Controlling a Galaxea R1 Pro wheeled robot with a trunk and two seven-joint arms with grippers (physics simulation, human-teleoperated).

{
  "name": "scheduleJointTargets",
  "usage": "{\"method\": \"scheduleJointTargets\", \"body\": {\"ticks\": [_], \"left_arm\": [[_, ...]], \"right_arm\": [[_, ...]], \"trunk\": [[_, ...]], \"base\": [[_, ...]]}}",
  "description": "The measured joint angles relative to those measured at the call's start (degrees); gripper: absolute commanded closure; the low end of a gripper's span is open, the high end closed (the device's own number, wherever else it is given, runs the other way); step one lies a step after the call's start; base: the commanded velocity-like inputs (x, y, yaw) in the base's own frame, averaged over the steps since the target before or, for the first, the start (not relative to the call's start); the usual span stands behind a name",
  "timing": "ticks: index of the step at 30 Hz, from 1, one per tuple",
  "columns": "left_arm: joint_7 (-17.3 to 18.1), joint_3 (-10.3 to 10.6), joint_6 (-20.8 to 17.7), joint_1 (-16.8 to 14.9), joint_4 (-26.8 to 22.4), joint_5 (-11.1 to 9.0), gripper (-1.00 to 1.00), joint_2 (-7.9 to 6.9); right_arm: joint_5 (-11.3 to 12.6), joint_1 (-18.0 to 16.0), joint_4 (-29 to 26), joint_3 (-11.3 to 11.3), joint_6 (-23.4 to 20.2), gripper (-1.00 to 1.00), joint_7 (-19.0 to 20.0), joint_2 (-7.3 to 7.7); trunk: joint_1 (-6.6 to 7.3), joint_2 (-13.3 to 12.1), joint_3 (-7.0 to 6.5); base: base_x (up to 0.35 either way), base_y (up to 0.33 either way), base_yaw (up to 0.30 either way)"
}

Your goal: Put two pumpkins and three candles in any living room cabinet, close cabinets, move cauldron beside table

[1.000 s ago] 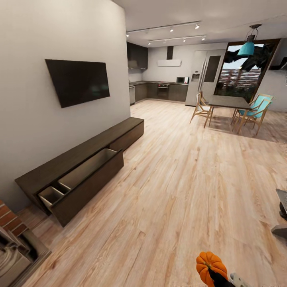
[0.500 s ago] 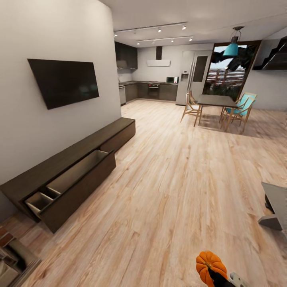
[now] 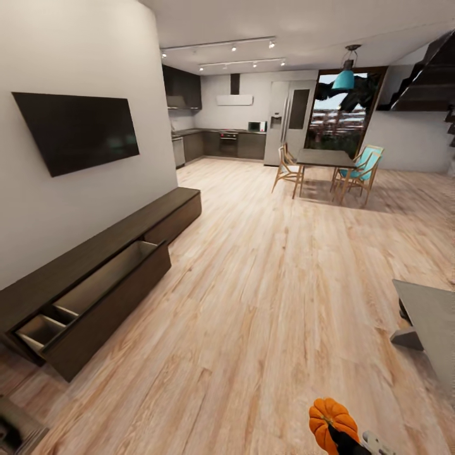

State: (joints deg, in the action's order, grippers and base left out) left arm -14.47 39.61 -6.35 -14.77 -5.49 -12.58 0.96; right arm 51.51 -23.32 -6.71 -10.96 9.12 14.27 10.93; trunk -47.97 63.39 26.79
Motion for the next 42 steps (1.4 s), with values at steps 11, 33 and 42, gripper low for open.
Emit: {"method": "scheduleJointTargets", "body": {"ticks": [11, 33, 42], "left_arm": [[8.23, -3.53, -0.42, -9.41, -1.21, -17.33, -1.00, -13.00], [15.62, -3.54, -21.78, -19.83, -23.21, -29.38, -1.00, -15.77], [15.62, -3.53, -21.83, -19.83, -23.25, -29.10, -1.00, -15.87]], "right_arm": [[-0.01, 0.00, -0.06, -0.02, -0.01, 1.00, 0.01, 0.04], [-0.01, 0.00, 0.11, -0.03, -0.09, 1.00, -0.10, 0.04], [-0.57, 0.00, 0.53, -0.06, -0.09, 1.00, -0.67, -0.04]], "trunk": [[0.00, 0.00, -0.01], [0.00, -0.01, 0.50], [0.00, -0.01, 1.17]], "base": [[0.000, 0.000, -0.164], [0.000, 0.000, -0.194], [0.000, 0.000, -0.184]]}}
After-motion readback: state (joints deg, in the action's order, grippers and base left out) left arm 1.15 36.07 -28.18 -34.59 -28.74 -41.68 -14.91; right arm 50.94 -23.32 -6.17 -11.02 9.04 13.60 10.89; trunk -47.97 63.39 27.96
